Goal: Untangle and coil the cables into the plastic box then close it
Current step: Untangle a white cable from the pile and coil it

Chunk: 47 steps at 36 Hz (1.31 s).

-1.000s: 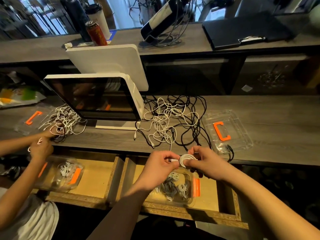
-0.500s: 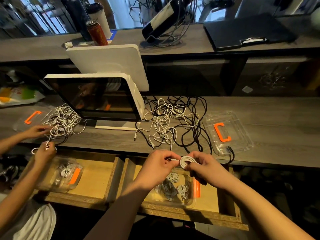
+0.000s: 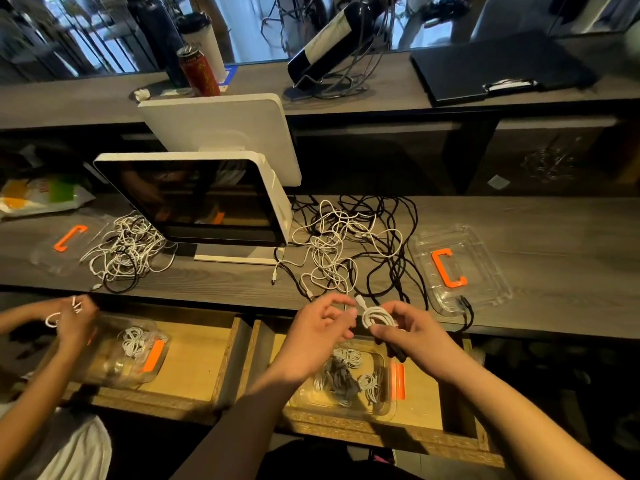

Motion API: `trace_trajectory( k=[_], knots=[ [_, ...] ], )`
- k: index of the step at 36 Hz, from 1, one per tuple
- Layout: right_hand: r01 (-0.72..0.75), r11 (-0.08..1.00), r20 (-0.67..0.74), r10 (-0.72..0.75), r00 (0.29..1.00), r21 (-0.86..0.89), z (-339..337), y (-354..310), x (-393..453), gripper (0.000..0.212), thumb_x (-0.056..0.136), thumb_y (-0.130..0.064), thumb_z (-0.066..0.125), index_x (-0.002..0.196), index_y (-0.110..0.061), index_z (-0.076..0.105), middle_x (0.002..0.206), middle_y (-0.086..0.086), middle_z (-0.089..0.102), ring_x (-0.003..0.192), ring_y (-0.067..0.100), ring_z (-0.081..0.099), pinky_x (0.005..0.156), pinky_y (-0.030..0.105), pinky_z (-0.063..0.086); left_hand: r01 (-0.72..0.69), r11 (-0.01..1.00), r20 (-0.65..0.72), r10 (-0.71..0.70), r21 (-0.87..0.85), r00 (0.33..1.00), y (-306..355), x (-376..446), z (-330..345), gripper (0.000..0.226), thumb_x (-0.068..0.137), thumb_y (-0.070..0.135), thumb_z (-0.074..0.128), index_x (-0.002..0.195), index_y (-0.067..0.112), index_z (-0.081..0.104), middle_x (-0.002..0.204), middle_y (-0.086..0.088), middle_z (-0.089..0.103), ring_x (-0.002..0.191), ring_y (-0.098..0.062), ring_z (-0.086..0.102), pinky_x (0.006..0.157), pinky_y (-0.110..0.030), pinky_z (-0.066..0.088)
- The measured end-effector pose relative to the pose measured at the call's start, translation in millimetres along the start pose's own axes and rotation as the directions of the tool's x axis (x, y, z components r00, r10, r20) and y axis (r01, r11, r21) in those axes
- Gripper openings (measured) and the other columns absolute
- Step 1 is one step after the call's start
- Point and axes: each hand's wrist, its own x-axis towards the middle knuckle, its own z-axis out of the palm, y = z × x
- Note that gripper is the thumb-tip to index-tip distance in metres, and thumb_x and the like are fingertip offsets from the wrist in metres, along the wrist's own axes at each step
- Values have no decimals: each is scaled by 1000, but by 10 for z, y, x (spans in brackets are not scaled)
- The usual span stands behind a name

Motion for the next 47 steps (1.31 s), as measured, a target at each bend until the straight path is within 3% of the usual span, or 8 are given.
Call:
trace_trajectory(
  k=[8,12,24,28,32,37,41,47],
  knots=[
    [-6,999,81,8,997,-32,52,33,76,26,86,-24,76,109,-17,67,98,14,69,78,30,65,73,43,54,-40,998,-36,39,-41,999,-151,13,105,20,93,14,70,108,26,67,97,-5,73,90,-19,71,84,-37,60],
    [-84,996,-2,84,996,-22,52,136,125,46,82,-19,79,122,-21,57,104,8,70,82,23,71,74,37,58,6,998,-119,-13,-66,993,-320,70,134,12,92,9,70,100,18,69,92,-11,72,79,-15,70,72,-25,58],
    [-232,970,-75,227,971,-72,129,772,387,20,80,-13,81,94,-11,67,81,6,65,71,16,59,62,27,50,293,942,-231,-325,-163,917,-1025,260,189,15,86,2,76,83,14,68,75,-11,71,62,-19,66,60,-27,54],
    [-284,949,-91,273,958,-138,222,1005,477,19,78,-17,83,88,-13,67,79,6,66,71,19,60,72,42,53,361,926,-242,-377,-108,894,-1216,327,168,13,82,5,81,89,12,72,81,-6,73,75,-23,69,76,-35,59],
    [-314,926,-136,291,947,-208,304,1150,570,18,77,-19,83,84,-13,68,76,6,69,70,20,61,77,49,54,381,922,-250,-387,-71,888,-1340,386,143,19,81,8,83,97,3,74,86,-10,74,75,-22,72,72,-31,61],
    [-368,891,-178,330,927,-264,358,1160,674,18,78,-19,83,85,-12,68,86,10,72,84,26,68,80,43,53,407,913,-252,-395,-7,883,-1477,489,163,25,79,12,85,100,1,76,90,-9,74,81,-26,74,81,-42,62],
    [-420,825,-221,360,906,-378,366,1241,764,32,76,-29,85,100,-17,67,95,5,73,88,20,68,80,35,55,480,877,-179,-471,11,864,-1555,587,107,16,84,6,79,98,-1,76,87,-9,72,70,-16,70,65,-25,61],
    [-435,710,-305,313,900,-554,326,1250,882,39,87,-34,73,119,-12,67,108,7,72,97,19,68,79,26,49,507,853,-85,-500,122,862,-1686,803,-186,18,92,-2,62,106,2,74,79,-3,71,71,-16,66,69,-28,59]
  ],
)
